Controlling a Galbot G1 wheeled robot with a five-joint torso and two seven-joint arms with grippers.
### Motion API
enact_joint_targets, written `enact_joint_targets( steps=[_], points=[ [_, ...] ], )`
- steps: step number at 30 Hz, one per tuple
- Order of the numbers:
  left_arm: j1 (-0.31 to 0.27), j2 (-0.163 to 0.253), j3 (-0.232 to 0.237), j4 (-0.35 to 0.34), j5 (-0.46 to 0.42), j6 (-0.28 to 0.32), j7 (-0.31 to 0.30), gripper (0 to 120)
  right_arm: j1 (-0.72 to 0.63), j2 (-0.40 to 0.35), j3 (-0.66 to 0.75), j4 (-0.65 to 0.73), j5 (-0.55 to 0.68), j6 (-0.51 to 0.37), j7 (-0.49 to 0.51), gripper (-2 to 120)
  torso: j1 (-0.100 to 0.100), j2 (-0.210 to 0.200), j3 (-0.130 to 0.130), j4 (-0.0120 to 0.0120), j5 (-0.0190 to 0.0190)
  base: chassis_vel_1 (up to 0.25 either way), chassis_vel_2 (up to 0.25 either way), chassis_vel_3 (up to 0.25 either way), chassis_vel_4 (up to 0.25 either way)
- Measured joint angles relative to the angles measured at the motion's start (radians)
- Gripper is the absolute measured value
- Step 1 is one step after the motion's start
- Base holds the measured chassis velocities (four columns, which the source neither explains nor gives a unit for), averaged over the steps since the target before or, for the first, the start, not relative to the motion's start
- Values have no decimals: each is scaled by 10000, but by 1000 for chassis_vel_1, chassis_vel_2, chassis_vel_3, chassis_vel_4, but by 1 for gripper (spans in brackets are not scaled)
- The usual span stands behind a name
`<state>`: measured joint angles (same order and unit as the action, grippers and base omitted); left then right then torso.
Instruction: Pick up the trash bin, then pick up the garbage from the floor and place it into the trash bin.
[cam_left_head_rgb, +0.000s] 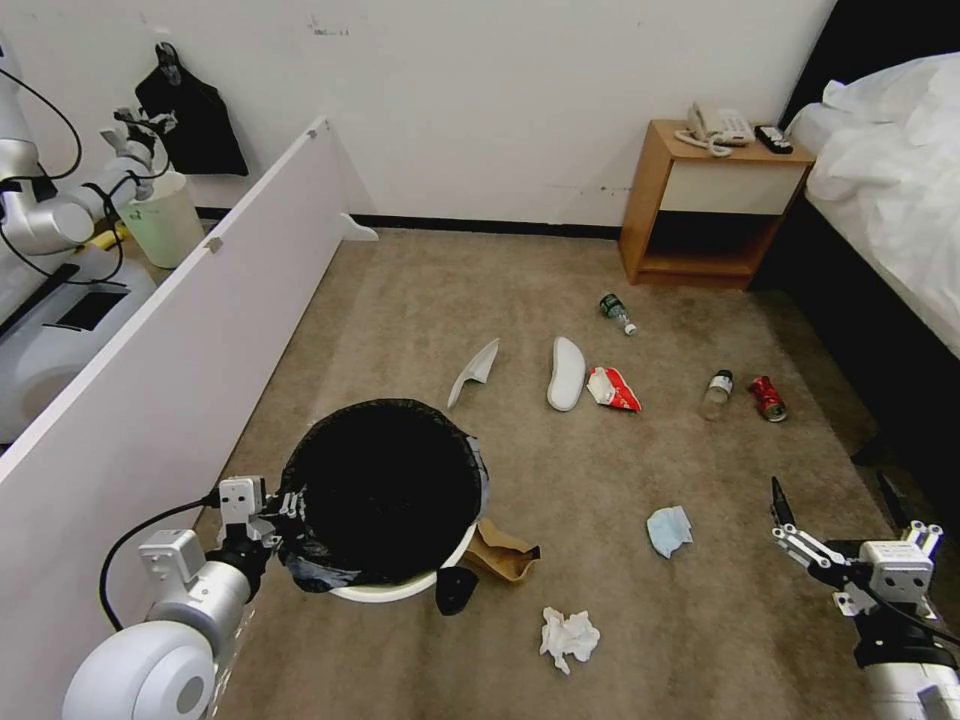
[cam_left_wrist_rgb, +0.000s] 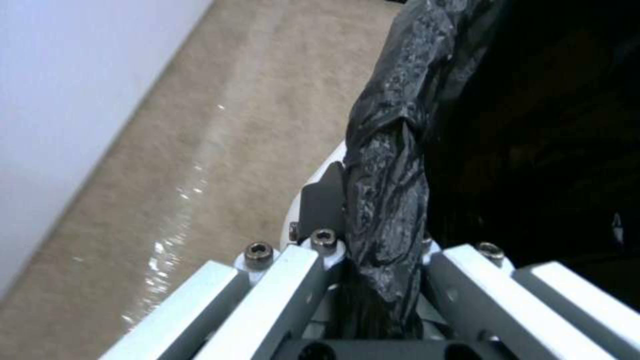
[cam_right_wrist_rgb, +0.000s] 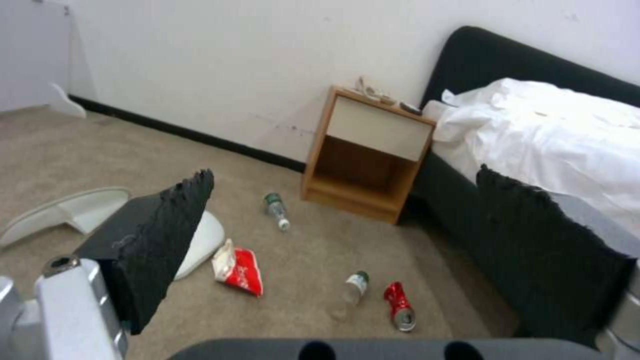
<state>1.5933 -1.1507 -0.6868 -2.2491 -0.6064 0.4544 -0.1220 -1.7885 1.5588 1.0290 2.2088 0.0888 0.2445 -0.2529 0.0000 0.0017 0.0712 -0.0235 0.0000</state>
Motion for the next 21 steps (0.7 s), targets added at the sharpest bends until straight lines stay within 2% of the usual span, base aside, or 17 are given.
enact_joint_targets(
  steps=[3,4,10,12,13,16,17,19,20,21],
  points=[
    [-9,35,-40,57,170,-21,0,2,-39,-110,-35,-20,-14,-10,-9,100,0,1,0,-1,-1,0,0,0,0],
    [-46,102,-113,105,224,-38,-51,2,-112,-405,-125,-82,-47,-41,-40,100,0,1,0,0,0,0,0,0,0],
    [-95,206,-235,156,40,-69,-154,2,-229,-989,-343,-155,-68,-202,0,100,0,0,0,-1,0,0,0,0,0],
    [-101,293,-310,261,-143,-120,-125,2,-411,-1550,-590,-154,68,-580,216,100,0,1,-1,-1,0,0,0,0,0],
    [-101,293,-310,261,-143,-120,-125,2,-411,-1550,-590,-154,68,-580,216,100,0,1,-1,-1,0,0,0,0,0],
    [-140,280,-329,503,-203,-171,-255,2,-594,-2465,-1079,-218,629,-1174,675,100,0,0,0,-1,-1,0,0,0,0],
    [-140,280,-329,503,-203,-171,-255,2,-594,-2465,-1079,-218,629,-1174,675,100,0,0,0,-1,-1,0,0,0,0],
    [-160,258,-333,646,-242,-210,-275,2,-630,-3088,-1479,-333,1147,-1689,1150,100,0,1,0,0,1,0,0,0,0],
    [-160,258,-333,646,-242,-210,-275,2,-630,-3088,-1479,-333,1147,-1689,1150,100,0,1,0,0,1,0,0,0,0],
    [-212,272,-313,772,-320,-246,-257,2,-633,-3729,-1880,-388,1828,-2166,1726,100,0,1,0,0,2,0,0,0,0]
  ],
)
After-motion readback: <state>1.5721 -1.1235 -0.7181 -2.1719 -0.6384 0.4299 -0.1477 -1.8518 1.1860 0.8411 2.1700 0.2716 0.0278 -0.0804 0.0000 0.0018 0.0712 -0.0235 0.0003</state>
